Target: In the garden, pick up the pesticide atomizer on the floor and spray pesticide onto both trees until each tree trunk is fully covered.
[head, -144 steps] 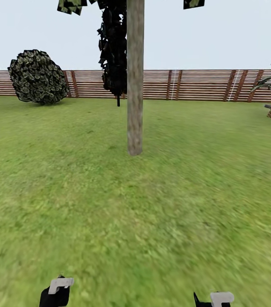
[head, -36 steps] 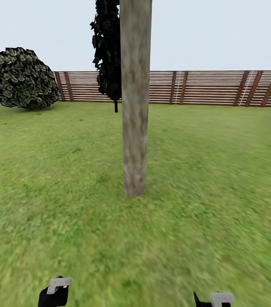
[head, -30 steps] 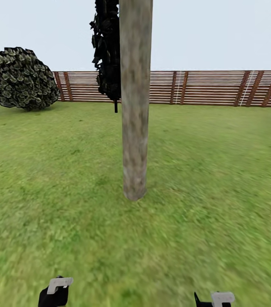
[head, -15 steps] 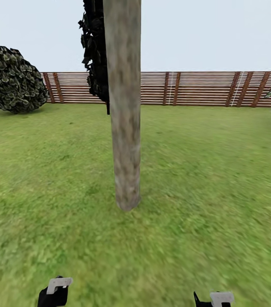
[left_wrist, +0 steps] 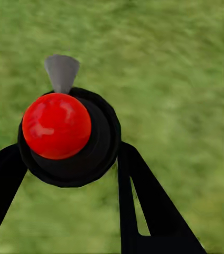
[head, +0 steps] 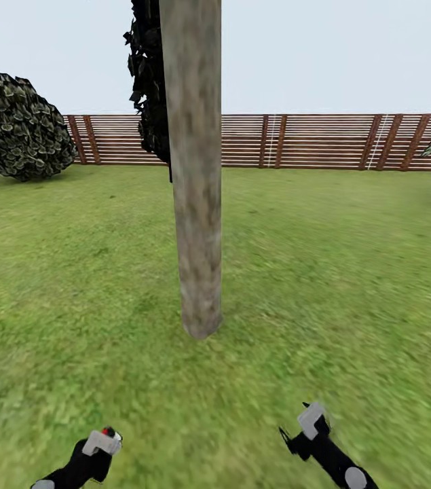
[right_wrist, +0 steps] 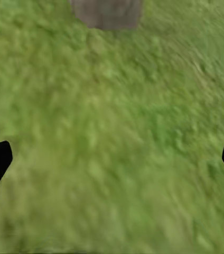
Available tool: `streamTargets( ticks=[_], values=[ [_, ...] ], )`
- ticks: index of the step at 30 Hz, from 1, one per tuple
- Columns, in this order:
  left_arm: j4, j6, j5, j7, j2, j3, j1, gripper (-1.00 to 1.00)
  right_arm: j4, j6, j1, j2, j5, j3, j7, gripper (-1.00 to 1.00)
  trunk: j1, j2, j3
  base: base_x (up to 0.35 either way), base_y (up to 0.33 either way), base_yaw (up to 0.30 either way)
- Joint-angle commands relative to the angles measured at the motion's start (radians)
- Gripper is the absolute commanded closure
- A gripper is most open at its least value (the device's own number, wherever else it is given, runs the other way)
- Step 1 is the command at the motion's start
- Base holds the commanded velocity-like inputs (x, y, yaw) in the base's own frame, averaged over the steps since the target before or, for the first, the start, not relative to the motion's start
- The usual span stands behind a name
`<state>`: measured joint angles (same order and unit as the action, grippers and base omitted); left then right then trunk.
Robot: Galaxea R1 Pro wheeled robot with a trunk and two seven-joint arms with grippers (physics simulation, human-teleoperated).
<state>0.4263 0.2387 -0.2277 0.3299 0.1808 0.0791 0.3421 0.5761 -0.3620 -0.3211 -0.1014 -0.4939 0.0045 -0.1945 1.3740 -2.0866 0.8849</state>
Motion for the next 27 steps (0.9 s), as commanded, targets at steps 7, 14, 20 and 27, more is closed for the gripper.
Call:
streamTargets(
  ticks=[7,14,20,27],
  values=[
    [0.013,-0.028,-0.323,0.449,0.025,-0.006,0.146,1.0,0.086,0.139,-0.15,-0.001,-0.127,0.0,-0.497,-1.0,0.0,0.0,0.001,0.0,0.0,0.0],
    [0.017,-0.107,-0.415,0.529,-0.011,-0.013,0.204,1.0,0.09,0.147,-0.204,0.005,-0.132,0.002,-0.61,-1.0,0.0,0.0,0.001,0.0,0.0,0.0],
    [0.022,-0.132,-0.417,0.532,-0.031,-0.117,0.22,1.0,0.085,0.148,-0.206,0.018,-0.13,0.126,-0.614,1.0,0.0,0.0,0.001,0.0,0.0,0.0],
    [0.022,-0.134,-0.421,0.532,-0.082,-0.203,0.221,1.0,0.085,0.149,-0.207,0.077,-0.129,0.174,-0.615,1.0,0.0,0.0,0.001,0.0,0.0,0.0]
  ],
)
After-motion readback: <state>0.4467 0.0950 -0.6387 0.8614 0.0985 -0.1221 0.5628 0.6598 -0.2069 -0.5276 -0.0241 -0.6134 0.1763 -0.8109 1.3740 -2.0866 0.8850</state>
